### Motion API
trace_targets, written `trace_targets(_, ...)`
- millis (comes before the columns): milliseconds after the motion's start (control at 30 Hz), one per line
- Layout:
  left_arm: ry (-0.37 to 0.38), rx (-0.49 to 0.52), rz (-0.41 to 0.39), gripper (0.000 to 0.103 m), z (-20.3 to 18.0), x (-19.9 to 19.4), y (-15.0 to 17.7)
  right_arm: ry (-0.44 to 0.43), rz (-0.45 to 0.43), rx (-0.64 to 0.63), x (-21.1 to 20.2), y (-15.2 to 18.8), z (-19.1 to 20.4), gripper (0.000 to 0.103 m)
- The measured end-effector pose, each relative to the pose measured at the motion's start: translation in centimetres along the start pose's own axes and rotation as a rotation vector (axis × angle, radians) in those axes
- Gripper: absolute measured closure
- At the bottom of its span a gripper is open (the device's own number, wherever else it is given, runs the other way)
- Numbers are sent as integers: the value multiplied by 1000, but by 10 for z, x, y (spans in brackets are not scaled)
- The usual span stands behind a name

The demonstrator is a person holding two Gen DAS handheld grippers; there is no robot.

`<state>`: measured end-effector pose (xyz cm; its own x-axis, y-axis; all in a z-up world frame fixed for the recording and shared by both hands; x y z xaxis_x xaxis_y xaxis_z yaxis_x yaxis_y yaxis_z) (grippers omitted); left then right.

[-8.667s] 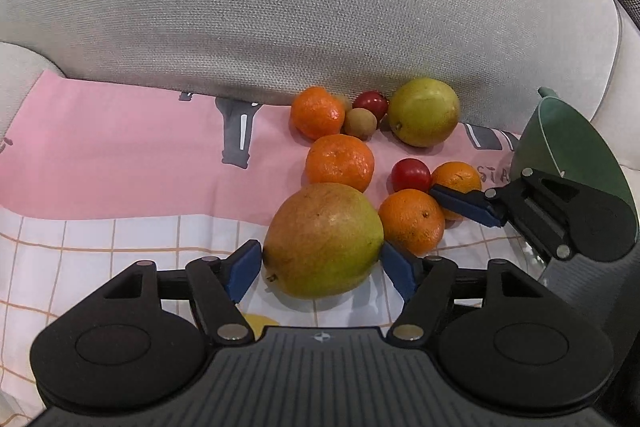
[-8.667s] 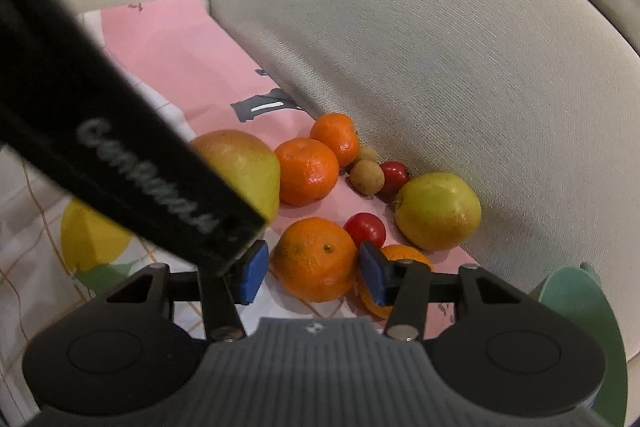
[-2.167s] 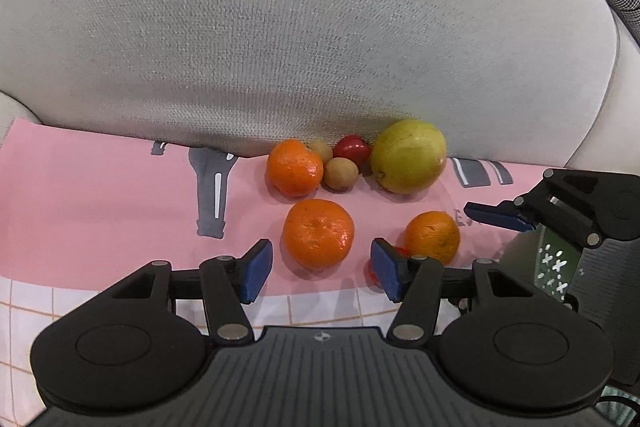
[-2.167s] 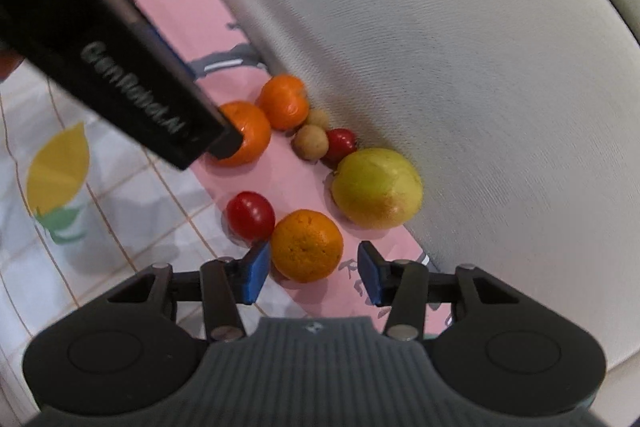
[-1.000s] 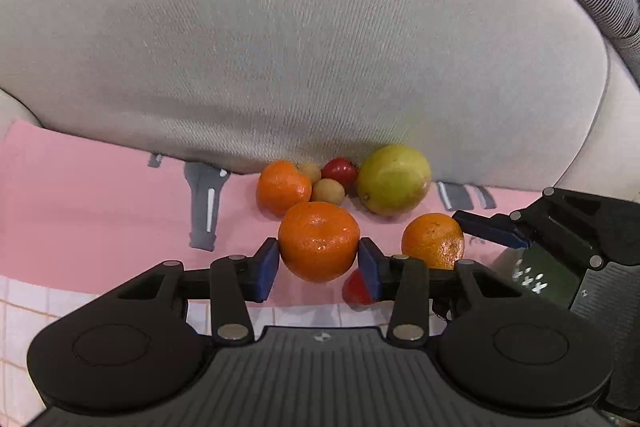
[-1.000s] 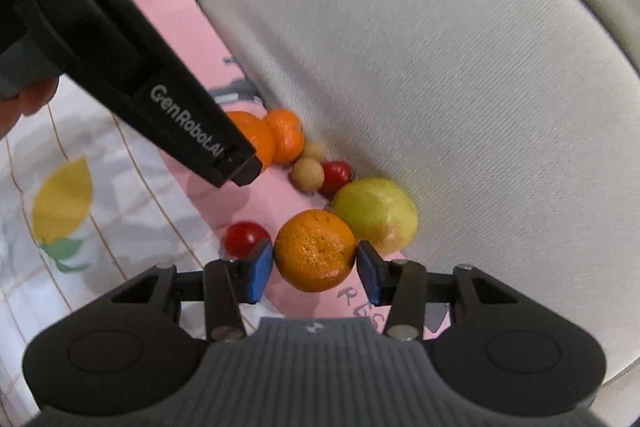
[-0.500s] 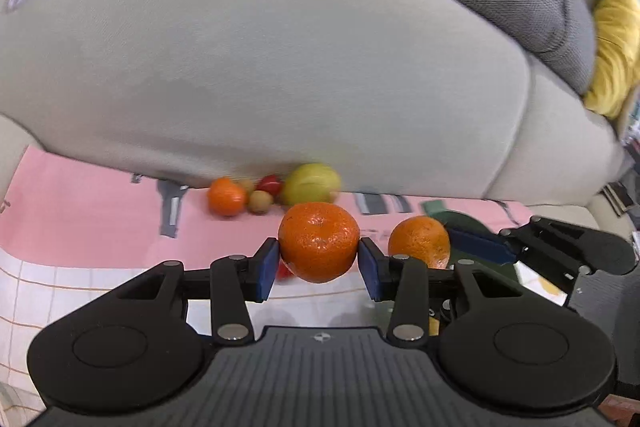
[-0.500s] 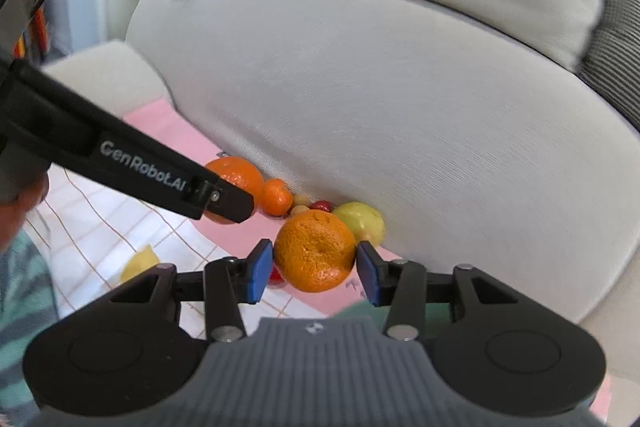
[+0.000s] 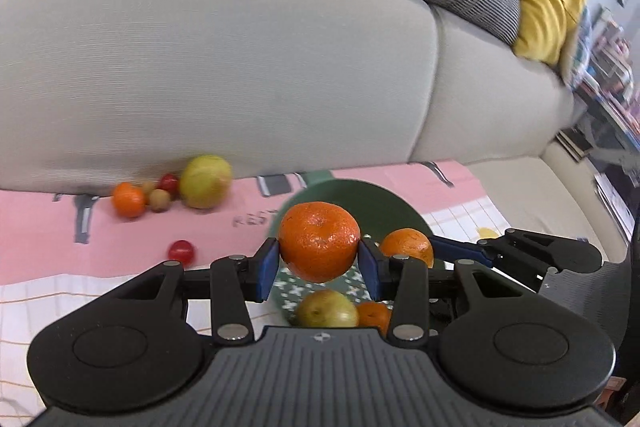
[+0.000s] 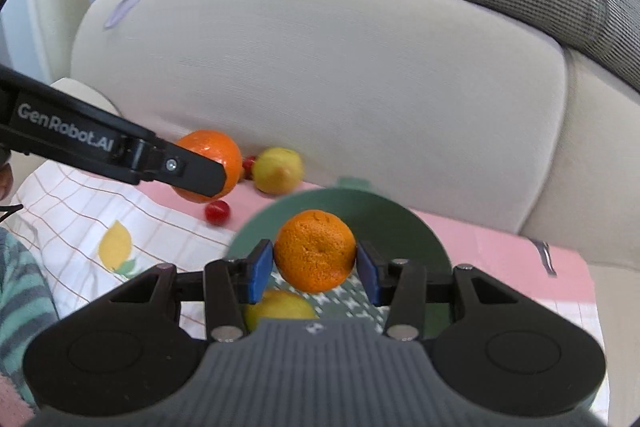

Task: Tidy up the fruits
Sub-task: 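Lift both mandarins and carry them over the green colander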

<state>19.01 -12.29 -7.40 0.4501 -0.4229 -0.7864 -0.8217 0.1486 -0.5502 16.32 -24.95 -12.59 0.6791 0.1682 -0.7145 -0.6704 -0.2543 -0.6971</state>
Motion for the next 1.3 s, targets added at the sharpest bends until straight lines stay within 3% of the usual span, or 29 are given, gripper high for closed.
trace_targets(267, -28, 35, 91, 55, -14, 35, 5, 23, 18, -9, 6, 12, -17, 60)
trace_targets(600, -71, 100, 187, 55, -17, 73, 11, 47, 66, -52, 48, 5, -17, 60)
trace_targets(1300, -102, 140, 316, 55, -5, 120, 15, 66, 157, -144, 99, 16, -26, 60)
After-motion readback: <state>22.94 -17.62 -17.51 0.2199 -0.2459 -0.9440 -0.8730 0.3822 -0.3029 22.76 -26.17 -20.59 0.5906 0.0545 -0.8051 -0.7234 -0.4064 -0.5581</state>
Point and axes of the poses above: each gripper's, at about its wrist camera, not at the fingertips, and x roughly the way its jaws point, z to its left, y to its underside, the point moved 7 cm from there along x, roughly the way its jaws point, and after that the axes turned 5 degrees about z, right-handed, at the moved point
